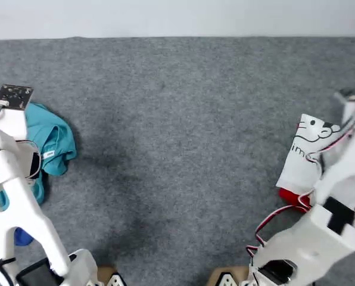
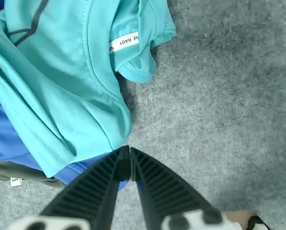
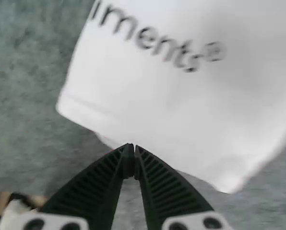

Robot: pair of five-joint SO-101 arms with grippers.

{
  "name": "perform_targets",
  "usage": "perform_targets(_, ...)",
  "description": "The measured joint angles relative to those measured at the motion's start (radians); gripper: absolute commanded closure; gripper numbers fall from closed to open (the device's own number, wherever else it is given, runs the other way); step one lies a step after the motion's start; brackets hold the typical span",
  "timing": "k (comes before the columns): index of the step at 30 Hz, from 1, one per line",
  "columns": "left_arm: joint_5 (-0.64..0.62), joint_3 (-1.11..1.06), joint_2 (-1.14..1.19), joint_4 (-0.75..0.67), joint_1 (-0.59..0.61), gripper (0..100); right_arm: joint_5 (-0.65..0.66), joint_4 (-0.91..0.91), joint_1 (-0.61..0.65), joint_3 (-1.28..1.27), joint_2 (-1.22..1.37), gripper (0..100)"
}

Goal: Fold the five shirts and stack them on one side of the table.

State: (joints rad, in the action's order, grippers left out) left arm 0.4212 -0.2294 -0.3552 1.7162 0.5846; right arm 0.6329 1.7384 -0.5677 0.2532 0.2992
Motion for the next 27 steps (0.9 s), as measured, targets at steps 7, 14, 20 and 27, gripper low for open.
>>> perform_targets(7, -0.021, 0.097, 0.0, 0.005, 0.0, 94, -0.097, 0.015, 0.083, -0.034, -0.083, 98.9)
perform_targets(14, -0.021, 0.11, 0.0, -0.072, 0.035, 78, -0.16, 0.015, 0.222, -0.118, -0.29, 98.9)
perform_targets(20, 0.078, 0.11, 0.094, -0.239, 0.149, 78, -0.203, 0.015, 0.307, -0.247, -0.399, 98.9)
perform_targets(27, 0.153, 0.18, 0.318, -0.382, 0.227, 77, -0.215, 0.015, 0.331, -0.33, -0.416, 98.9)
